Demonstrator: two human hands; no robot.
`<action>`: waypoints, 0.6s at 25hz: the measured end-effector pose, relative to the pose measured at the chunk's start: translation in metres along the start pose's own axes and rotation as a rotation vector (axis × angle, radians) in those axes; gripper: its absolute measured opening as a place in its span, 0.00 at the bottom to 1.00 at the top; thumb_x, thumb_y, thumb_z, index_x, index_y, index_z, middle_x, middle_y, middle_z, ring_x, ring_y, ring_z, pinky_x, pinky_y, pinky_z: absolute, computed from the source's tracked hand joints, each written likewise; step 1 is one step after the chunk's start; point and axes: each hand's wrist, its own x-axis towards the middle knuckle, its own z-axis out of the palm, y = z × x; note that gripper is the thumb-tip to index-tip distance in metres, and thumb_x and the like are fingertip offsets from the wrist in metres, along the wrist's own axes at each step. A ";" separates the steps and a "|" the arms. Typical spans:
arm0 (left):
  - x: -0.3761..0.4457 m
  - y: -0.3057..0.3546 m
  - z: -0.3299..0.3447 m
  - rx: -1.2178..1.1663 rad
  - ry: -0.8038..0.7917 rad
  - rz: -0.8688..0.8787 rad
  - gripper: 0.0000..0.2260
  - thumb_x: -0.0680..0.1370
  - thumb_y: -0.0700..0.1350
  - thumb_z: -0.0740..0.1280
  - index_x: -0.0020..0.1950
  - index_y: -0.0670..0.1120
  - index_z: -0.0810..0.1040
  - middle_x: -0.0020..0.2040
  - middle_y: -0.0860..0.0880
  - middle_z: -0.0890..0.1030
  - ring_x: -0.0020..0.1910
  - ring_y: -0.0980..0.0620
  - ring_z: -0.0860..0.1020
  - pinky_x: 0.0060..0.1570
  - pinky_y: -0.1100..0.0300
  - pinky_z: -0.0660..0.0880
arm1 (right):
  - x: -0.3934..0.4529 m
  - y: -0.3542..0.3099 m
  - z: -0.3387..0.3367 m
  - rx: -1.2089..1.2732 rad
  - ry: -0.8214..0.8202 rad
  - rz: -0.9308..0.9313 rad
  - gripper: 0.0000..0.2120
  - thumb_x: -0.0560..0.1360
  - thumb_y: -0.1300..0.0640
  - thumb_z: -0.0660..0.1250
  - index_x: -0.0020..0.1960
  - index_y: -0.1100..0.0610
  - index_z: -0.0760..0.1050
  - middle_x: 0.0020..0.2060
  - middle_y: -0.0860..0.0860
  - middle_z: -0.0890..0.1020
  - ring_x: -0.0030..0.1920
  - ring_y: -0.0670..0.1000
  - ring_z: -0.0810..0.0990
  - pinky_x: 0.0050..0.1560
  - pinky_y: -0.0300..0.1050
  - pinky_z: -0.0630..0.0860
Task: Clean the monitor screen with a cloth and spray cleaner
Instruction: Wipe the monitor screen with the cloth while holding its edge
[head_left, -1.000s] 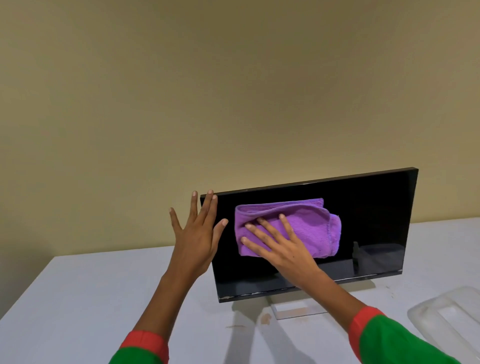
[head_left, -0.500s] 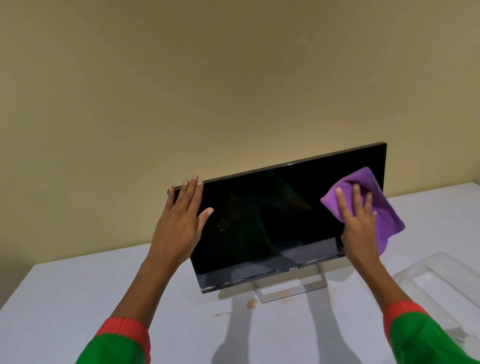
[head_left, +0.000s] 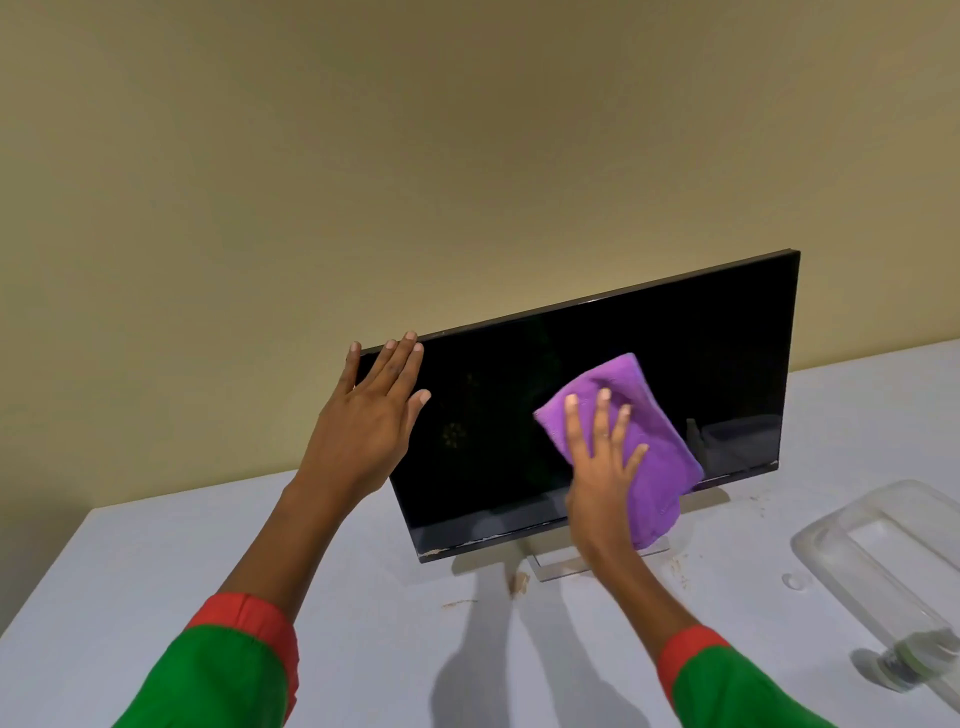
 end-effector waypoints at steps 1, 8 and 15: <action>0.001 -0.001 -0.001 -0.018 0.001 -0.001 0.26 0.80 0.54 0.39 0.75 0.44 0.50 0.76 0.48 0.53 0.75 0.52 0.51 0.74 0.51 0.40 | -0.006 -0.010 0.007 -0.042 0.018 -0.080 0.49 0.62 0.78 0.57 0.78 0.50 0.48 0.77 0.58 0.52 0.75 0.66 0.50 0.65 0.77 0.57; 0.003 -0.004 -0.004 -0.120 0.017 0.010 0.23 0.80 0.50 0.44 0.74 0.44 0.55 0.75 0.48 0.58 0.74 0.53 0.56 0.74 0.54 0.42 | -0.036 -0.060 0.042 -0.158 -0.066 -0.685 0.51 0.63 0.61 0.75 0.77 0.47 0.50 0.77 0.52 0.51 0.76 0.61 0.50 0.64 0.79 0.47; 0.001 -0.004 0.000 -0.144 0.036 0.002 0.23 0.80 0.49 0.44 0.74 0.45 0.55 0.75 0.48 0.58 0.74 0.51 0.57 0.74 0.54 0.43 | -0.013 -0.035 0.032 -0.313 -0.044 -1.119 0.32 0.71 0.56 0.69 0.73 0.47 0.63 0.75 0.50 0.64 0.75 0.57 0.59 0.68 0.74 0.51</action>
